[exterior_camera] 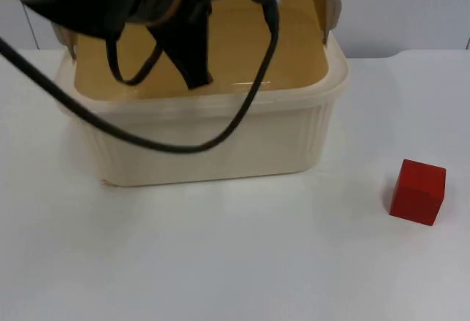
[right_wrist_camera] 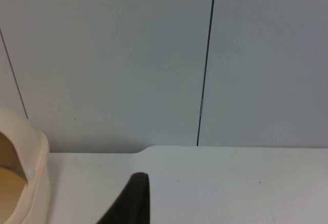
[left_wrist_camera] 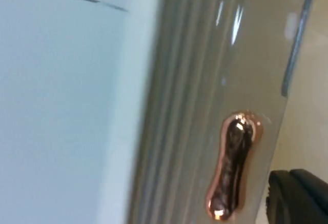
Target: Open the box lid with the left hand, place the block into the box with the right hand, then close the box lid with the left hand.
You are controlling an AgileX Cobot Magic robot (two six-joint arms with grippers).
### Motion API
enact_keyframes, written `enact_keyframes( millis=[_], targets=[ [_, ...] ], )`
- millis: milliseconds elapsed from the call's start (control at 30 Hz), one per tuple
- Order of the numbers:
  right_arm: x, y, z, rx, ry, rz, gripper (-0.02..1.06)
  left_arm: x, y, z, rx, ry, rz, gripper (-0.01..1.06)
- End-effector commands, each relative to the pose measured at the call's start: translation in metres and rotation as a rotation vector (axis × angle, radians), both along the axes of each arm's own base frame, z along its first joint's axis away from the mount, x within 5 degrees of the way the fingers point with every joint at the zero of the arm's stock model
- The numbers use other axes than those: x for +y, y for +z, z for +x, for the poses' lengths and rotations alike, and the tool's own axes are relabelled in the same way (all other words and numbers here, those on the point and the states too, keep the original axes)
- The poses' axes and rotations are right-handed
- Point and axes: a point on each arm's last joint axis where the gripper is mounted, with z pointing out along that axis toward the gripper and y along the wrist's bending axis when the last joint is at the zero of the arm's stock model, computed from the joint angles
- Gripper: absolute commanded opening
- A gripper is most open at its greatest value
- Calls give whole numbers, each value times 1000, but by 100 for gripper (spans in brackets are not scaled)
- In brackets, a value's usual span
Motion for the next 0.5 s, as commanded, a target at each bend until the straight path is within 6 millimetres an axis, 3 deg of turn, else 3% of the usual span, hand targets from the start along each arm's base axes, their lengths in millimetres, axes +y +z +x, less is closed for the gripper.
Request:
enact_keyframes(
  millis=[0,267,467],
  targets=[
    [-1,4,0,-22,-3,-11,103,3,9,5,-24,18,-18,0],
    [-1,4,0,-22,-3,-11,103,27,15,32,-15,56,-71,0],
    [-1,3,0,-20,-4,-11,103,30,27,29,-67,116,-71,0]
  ],
)
